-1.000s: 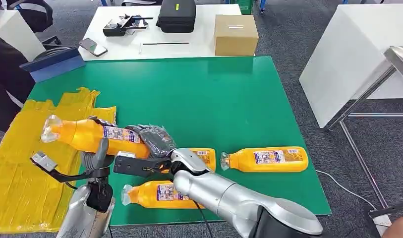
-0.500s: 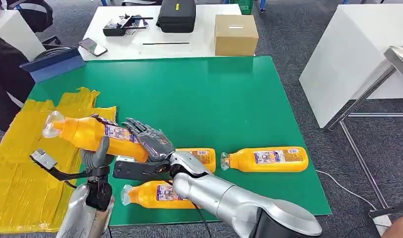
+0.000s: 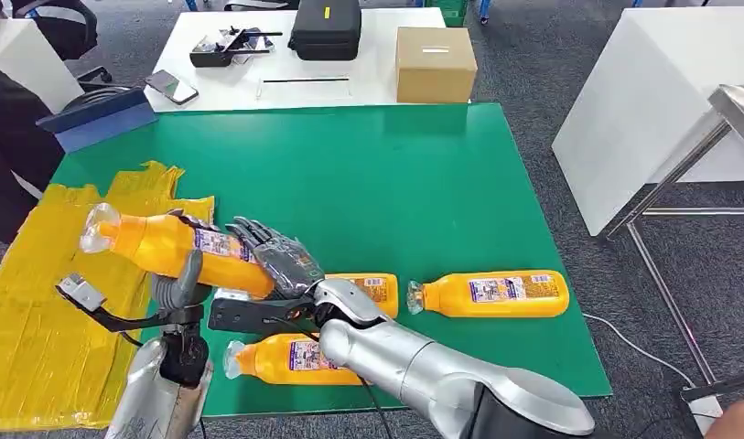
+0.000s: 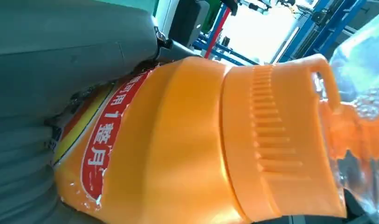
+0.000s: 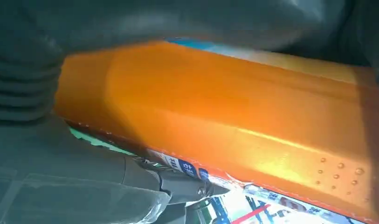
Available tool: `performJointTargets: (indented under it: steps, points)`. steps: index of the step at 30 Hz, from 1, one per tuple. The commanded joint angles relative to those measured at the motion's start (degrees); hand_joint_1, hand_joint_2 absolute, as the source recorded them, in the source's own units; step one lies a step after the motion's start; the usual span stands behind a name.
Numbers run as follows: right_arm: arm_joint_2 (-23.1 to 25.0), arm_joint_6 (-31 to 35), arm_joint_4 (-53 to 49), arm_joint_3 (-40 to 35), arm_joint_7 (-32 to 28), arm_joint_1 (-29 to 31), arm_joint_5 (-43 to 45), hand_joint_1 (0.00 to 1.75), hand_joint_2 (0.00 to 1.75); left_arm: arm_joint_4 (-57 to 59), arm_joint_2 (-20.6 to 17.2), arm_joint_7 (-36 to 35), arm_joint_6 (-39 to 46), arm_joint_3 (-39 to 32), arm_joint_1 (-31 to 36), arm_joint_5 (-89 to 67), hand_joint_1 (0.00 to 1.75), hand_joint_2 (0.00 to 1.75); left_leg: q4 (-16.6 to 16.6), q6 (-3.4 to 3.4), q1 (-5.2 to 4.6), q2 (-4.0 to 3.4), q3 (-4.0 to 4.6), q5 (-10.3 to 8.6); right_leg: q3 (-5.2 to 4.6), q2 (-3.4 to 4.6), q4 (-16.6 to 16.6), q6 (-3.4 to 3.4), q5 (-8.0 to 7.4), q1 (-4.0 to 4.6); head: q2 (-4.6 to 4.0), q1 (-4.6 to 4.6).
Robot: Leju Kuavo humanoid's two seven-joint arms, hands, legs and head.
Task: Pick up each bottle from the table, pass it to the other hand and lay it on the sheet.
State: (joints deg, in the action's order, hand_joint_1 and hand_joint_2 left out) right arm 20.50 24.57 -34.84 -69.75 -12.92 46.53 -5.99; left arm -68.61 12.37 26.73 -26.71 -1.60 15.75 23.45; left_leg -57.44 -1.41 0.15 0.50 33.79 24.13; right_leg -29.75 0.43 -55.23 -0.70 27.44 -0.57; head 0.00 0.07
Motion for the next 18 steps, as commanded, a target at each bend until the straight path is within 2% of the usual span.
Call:
performJointTargets:
  steps: [1,2,4,6,8,10,12,18]
  points:
    - [-1.83,6.2,1.17,16.18,-2.36,0.76,-13.81,0.0,0.0,-2.05,-1.68,1.0,2.26,-3.43,1.65,-3.73,1.75,1.75,-0.05,0.09,0.0,0.07,0.03,-0.02,0.01,-0.13,-0.06,0.05,0.01,0.01,0.0,0.0]
    - [-3.95,5.03,-4.05,20.67,-0.86,-1.04,-18.91,0.0,0.0,-3.03,-2.24,1.33,3.15,-4.26,1.38,-5.32,1.75,1.75,-0.09,0.12,0.0,0.04,0.01,-0.01,0.02,-0.12,-0.1,0.06,0.02,0.01,0.0,0.0]
    - [-8.49,0.04,-21.13,33.72,1.61,-8.56,-31.58,0.0,0.0,-6.19,-4.13,3.15,7.01,-5.91,1.01,-13.91,1.75,1.75,-0.07,0.1,0.03,0.09,0.02,-0.02,0.05,-0.17,-0.04,0.05,0.0,0.04,0.0,0.0]
    - [-11.9,-5.99,-36.31,42.73,1.93,-16.41,-38.68,0.0,0.0,-9.08,-5.53,3.55,9.79,-8.1,0.86,-21.19,1.75,1.75,-0.04,0.11,0.07,0.14,0.0,-0.02,0.13,-0.23,0.04,0.06,0.01,0.08,0.0,0.0]
    - [-13.69,-8.29,-45.08,48.52,0.55,-22.27,-41.74,0.0,0.0,-10.67,-6.37,3.1,9.95,-10.33,0.88,-23.91,1.75,1.75,-0.04,0.1,0.11,0.24,0.03,0.0,0.15,-0.32,0.08,0.05,0.03,0.11,0.0,0.02]
    - [-15.46,-9.84,-51.25,52.76,-1.27,-27.46,-42.67,0.0,0.0,-10.89,-7.27,3.1,9.65,-12.56,1.49,-26.07,1.75,1.75,-0.06,0.11,0.06,0.28,0.02,0.03,0.16,-0.35,0.03,0.05,0.09,0.07,0.0,0.0]
    - [-15.51,-10.13,-51.69,53.19,-1.64,-28.0,-42.69,0.0,0.0,-10.77,-7.36,3.03,9.48,-12.81,1.62,-26.16,1.75,1.75,-0.02,0.1,0.07,0.56,0.0,-0.01,0.27,-0.6,0.11,0.04,0.1,0.08,0.0,-0.02]
    - [-17.52,-10.57,-57.24,56.95,-3.71,-35.58,-44.17,0.0,0.0,-8.04,-11.9,2.71,28.12,-13.12,4.72,-51.11,1.75,1.75,-0.02,0.08,0.04,0.49,0.11,-0.04,0.08,-0.54,0.08,0.04,0.03,0.07,0.0,-0.02]
